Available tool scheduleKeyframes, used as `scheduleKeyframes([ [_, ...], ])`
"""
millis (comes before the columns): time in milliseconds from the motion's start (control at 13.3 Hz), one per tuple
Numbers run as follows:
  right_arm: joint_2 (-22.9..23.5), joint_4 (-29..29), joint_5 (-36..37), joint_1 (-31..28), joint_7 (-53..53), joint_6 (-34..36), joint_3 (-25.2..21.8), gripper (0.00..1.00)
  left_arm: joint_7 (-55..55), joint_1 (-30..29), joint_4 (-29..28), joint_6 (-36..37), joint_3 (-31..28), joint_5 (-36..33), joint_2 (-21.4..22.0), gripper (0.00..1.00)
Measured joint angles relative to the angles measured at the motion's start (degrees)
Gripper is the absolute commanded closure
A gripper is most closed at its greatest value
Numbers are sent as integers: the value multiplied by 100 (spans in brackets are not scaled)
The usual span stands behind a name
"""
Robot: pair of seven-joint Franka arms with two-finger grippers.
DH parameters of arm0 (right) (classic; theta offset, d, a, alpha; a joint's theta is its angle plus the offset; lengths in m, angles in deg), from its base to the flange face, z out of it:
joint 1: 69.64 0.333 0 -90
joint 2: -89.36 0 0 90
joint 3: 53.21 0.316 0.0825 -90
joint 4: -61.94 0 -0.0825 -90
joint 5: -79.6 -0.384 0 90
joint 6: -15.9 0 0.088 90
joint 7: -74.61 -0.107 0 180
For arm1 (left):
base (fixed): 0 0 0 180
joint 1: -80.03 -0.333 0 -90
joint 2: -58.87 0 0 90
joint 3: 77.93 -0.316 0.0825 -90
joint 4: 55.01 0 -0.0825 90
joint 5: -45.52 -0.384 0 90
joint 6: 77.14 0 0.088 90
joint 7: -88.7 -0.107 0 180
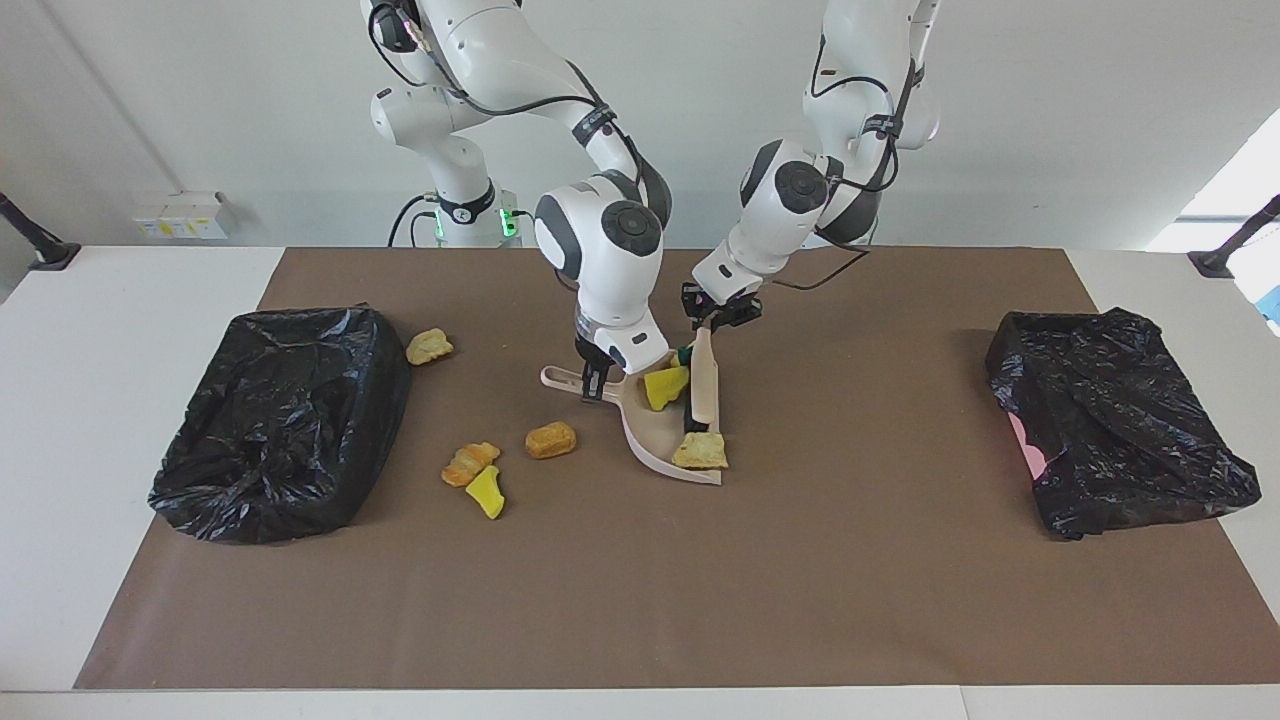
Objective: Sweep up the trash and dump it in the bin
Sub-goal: 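Sweep the sponge pieces with the left gripper into the dustpan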
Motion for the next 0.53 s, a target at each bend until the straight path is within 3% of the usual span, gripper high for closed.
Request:
scheduleKeyframes([
  [301,0,0,0,0,0,0,0,100,10,-317,76,-8,-51,-18,65,100],
  [527,0,1,0,0,0,0,0,100,-32,-419,240,0,-59,-400,-14,100],
])
